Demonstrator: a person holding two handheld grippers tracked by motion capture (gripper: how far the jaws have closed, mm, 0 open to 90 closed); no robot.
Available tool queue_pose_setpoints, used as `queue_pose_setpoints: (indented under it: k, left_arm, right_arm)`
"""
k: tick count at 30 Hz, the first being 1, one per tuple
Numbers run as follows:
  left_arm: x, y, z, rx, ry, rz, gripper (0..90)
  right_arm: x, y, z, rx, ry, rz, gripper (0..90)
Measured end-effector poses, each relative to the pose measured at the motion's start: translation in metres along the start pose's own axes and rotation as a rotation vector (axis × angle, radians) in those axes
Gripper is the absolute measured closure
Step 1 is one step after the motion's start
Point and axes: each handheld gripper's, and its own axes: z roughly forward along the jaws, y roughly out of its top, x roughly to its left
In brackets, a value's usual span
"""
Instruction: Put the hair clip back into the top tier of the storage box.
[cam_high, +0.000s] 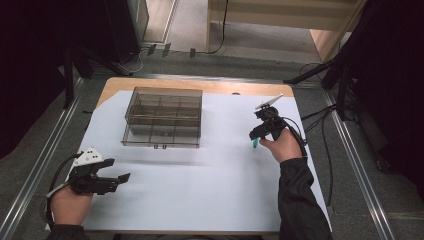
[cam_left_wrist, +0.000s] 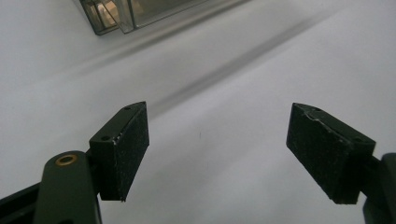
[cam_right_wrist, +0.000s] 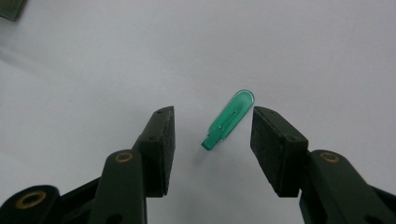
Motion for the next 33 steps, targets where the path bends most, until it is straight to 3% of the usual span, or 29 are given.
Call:
queue_pose_setpoints:
  k: [4,5,14,33]
  left_arm:
    - [0.001,-0.002,-0.001,0.001,0.001,0.001,22.2]
    - [0.0,-0.003,-0.002,0.003,0.0,-0.004,22.2]
    - [0.0,-0.004,-0.001,0.013,0.003,0.001,22.2]
    - [-0.001,-0.003,0.001,0.021,-0.001,0.004,22.2]
  right_arm:
    - [0.002,0.002,0.007,0.026,-0.042,-0.026,55.2]
    - [0.002,0.003,0.01,0.048,-0.04,-0.007,55.9]
    - [-0.003,0.006,0.028,0.117,-0.067,0.01,56.0]
    - [-0.007,0.013,0.047,0.162,-0.081,0.037,58.5]
